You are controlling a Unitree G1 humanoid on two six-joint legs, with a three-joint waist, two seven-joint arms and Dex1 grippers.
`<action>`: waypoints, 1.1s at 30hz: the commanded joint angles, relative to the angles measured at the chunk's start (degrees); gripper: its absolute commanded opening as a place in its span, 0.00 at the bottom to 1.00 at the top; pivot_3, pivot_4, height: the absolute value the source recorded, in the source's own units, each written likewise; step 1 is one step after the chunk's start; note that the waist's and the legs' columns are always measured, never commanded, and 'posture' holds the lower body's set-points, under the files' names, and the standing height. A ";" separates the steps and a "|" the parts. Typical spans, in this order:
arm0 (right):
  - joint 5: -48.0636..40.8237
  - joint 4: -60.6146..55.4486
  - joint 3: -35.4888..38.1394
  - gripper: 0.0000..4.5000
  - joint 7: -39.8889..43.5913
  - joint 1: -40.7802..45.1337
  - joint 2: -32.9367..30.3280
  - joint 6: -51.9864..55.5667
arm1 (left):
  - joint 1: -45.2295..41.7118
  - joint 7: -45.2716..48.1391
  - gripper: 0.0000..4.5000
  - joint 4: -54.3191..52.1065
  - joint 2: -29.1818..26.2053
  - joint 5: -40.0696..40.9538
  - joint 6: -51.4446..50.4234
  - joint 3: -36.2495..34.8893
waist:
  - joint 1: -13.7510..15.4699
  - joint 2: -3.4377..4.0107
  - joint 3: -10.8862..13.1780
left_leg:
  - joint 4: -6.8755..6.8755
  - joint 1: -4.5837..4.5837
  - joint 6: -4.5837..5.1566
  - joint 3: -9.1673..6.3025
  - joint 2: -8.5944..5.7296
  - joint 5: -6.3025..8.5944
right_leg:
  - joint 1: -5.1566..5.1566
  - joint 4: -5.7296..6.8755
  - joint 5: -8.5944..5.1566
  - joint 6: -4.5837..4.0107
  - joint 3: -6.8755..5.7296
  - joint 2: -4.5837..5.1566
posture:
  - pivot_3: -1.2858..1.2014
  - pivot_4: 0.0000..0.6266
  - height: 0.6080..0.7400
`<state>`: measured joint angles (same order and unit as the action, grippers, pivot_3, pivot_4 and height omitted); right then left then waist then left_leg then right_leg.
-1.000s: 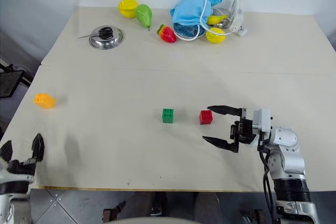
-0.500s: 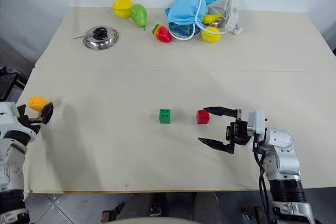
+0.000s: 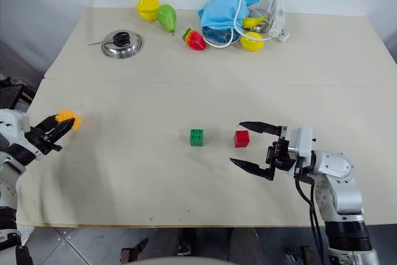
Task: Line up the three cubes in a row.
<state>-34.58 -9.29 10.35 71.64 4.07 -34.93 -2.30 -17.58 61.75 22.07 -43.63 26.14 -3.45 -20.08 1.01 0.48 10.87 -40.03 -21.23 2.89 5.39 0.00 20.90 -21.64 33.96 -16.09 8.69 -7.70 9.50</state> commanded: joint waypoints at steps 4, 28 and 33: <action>-2.75 -2.14 7.42 1.00 0.52 -5.90 -3.45 -0.09 | -13.64 22.18 0.34 3.49 1.70 -5.18 8.06 16.91 | 0.17 0.03 -0.02 | 0.00 0.04 0.03 0.16 -0.26 -0.01 | 0.03 -0.01 0.01 0.01 0.02 -0.06 | 0.52 0.24 1.00; -3.45 0.72 11.40 1.00 6.35 -15.45 -3.82 -2.95 | -32.96 30.64 0.78 36.11 10.12 -11.63 28.87 22.89 | 0.19 -0.07 0.01 | -0.02 -0.08 0.25 0.14 -0.11 -0.24 | -0.04 -0.05 0.14 0.27 0.00 0.10 | 0.52 0.24 1.00; -4.41 3.93 11.53 1.00 9.82 -12.54 -4.55 -3.63 | -25.16 30.26 0.78 26.51 4.25 -7.41 25.12 19.62 | -1.28 -0.06 0.02 | 0.02 -0.05 0.25 0.15 -0.09 -0.24 | -0.04 -0.04 0.14 0.27 0.02 0.09 | 0.52 0.24 1.00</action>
<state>-37.41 -5.52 20.69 80.20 -8.91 -38.58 -5.07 -44.57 86.08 52.00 -37.81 16.56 22.82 1.29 -0.27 0.42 10.89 -40.00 -21.27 3.14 5.54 -0.07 20.66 -21.68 33.93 -15.95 8.95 -7.66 9.59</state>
